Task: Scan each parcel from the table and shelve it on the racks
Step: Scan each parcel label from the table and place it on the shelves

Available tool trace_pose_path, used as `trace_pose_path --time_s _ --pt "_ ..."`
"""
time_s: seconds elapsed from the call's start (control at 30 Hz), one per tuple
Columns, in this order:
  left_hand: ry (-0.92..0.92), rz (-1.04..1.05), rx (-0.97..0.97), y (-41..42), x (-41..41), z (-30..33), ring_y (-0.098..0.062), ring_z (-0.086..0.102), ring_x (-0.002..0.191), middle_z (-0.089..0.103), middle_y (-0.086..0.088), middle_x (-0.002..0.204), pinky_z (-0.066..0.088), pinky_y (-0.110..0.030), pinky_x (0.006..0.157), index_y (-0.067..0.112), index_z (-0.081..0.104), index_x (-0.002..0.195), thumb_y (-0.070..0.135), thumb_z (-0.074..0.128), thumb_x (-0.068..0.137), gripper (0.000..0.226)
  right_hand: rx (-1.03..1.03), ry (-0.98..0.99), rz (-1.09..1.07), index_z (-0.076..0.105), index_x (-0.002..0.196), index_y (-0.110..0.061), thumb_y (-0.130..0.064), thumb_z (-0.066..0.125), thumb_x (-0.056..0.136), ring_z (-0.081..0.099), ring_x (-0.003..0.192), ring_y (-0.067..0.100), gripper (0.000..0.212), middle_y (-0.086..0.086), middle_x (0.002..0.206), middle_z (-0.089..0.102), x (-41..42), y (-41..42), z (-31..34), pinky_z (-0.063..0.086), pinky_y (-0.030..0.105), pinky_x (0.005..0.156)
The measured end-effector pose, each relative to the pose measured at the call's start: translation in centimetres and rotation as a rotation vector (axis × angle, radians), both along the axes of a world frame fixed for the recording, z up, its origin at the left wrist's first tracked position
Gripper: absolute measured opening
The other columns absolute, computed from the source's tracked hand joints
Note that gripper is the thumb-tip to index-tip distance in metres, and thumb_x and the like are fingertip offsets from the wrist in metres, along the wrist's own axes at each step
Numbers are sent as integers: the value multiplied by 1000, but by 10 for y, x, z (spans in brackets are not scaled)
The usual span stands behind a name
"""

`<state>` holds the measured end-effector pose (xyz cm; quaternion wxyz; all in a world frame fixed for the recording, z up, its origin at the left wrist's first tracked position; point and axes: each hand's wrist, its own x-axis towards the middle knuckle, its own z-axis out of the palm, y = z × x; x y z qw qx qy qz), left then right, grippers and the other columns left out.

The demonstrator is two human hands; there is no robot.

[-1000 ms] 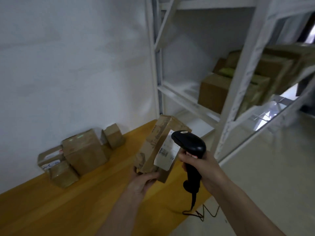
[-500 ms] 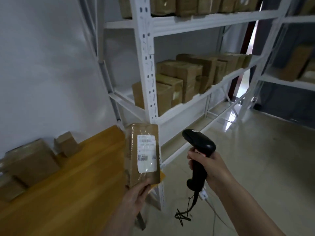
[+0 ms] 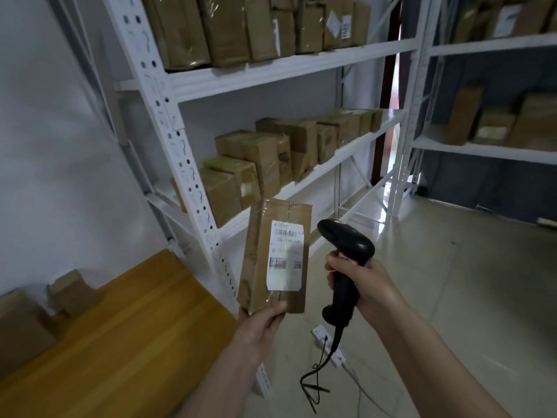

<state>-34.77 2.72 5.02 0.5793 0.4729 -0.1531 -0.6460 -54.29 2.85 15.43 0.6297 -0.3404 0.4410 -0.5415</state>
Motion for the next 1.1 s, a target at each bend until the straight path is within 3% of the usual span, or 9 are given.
trace_pose_path --time_s 0.13,0.27,0.43,0.57,0.73,0.83,0.93,1.03,1.1 --pt "-41 -43 -121 -48 -37 30 -34 60 115 62 -22 125 45 -47 104 8 38 142 -23 67 69 85 -75 -33 -21 64 95 0 2 68 83 59 66 22 14 13 79 63 -33 -29 17 53 34 64" --pt "-58 -89 -203 -95 -81 49 -31 61 115 61 -18 128 48 -43 101 10 39 141 -23 66 72 81 -131 -15 -51 64 103 0 0 71 81 62 71 23 24 13 84 65 -75 -60 26 53 33 67" --pt "-89 -145 -289 -176 -143 67 -30 63 114 64 -17 125 46 -47 104 11 43 138 -21 72 68 83 -167 5 -70 62 110 -3 3 71 79 66 79 24 33 13 89 68 -139 -125 40 54 35 74" --pt "-99 -134 -346 -233 -178 90 -24 69 104 70 -10 117 56 -36 89 19 44 134 -16 77 64 85 -211 8 -72 62 109 -7 3 72 78 70 76 22 34 14 89 70 -180 -179 61 57 32 72" --pt "-159 -175 -416 -301 -199 125 -20 70 102 72 -5 112 49 -44 101 20 48 136 -3 83 60 87 -257 17 -78 66 104 -10 -21 84 51 73 79 24 57 17 93 73 -217 -239 78 57 31 70" --pt "-195 -151 -434 -332 -214 145 -20 70 101 73 -2 112 48 -46 102 22 48 136 1 86 56 90 -275 28 -87 67 108 -10 -27 88 46 73 81 27 67 18 95 73 -238 -269 84 57 31 71" --pt "-243 -96 -418 -353 -227 165 -24 67 104 71 -3 111 50 -45 99 25 44 136 4 89 50 99 -291 22 -66 66 108 -7 -23 86 50 73 78 27 64 20 94 72 -253 -291 98 57 28 66" --pt "-345 -80 -440 -372 -233 189 -20 70 98 75 3 102 57 -35 82 24 55 123 19 94 31 100 -328 -2 -53 66 106 -5 -16 81 54 72 76 27 55 21 92 72 -263 -315 119 57 28 64" --pt "-416 -51 -438 -388 -235 205 -23 69 99 74 1 105 56 -40 88 24 56 121 26 97 24 105 -344 -15 -46 66 104 -5 -15 79 54 72 74 26 53 19 90 72 -269 -334 133 57 30 65"
